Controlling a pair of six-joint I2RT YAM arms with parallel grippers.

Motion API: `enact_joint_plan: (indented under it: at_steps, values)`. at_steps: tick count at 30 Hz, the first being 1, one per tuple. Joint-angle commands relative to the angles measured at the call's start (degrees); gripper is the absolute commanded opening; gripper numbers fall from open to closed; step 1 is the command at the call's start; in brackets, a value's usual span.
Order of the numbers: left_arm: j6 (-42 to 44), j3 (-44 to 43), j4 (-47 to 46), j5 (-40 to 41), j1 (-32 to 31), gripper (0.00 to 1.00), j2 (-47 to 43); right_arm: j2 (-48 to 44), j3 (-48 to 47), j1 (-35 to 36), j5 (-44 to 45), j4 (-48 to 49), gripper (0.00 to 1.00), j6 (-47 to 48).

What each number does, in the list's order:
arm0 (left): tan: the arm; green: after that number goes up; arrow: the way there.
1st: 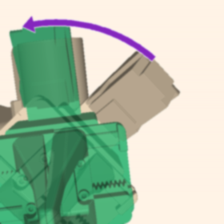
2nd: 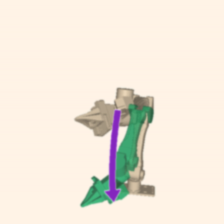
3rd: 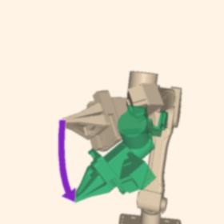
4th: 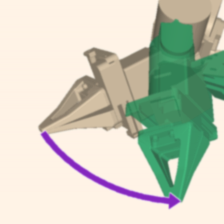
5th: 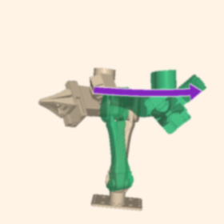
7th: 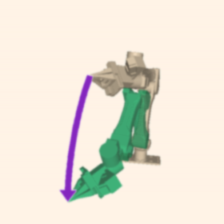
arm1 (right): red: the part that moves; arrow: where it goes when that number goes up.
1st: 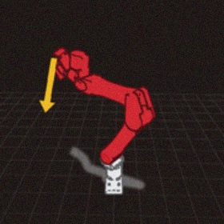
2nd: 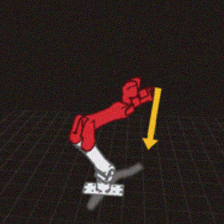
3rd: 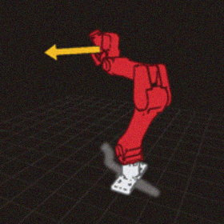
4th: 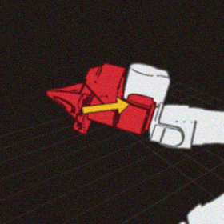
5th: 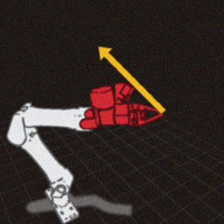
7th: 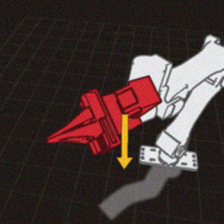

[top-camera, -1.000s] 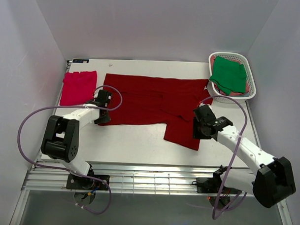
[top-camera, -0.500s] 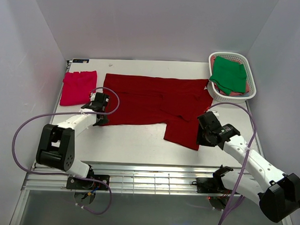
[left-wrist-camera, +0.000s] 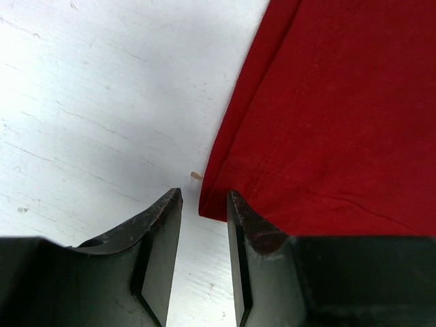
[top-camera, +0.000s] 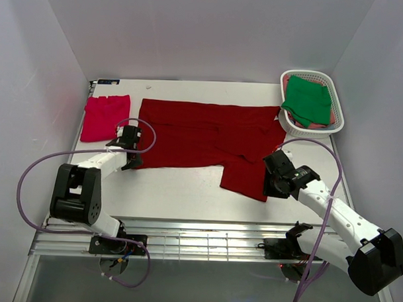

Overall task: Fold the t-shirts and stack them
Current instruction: Fold the tshirt

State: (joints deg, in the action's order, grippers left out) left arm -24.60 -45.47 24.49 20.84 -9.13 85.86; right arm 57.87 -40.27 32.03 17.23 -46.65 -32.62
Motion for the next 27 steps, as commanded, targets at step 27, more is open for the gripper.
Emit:
enact_joint_plan:
  at_steps: [27]
  values:
    - [0.9, 0.1, -0.5, -2.6, 1.2, 0.23, 4.5, 8.4, 4.9, 0.7, 0.5, 9.0, 0.45, -5.0]
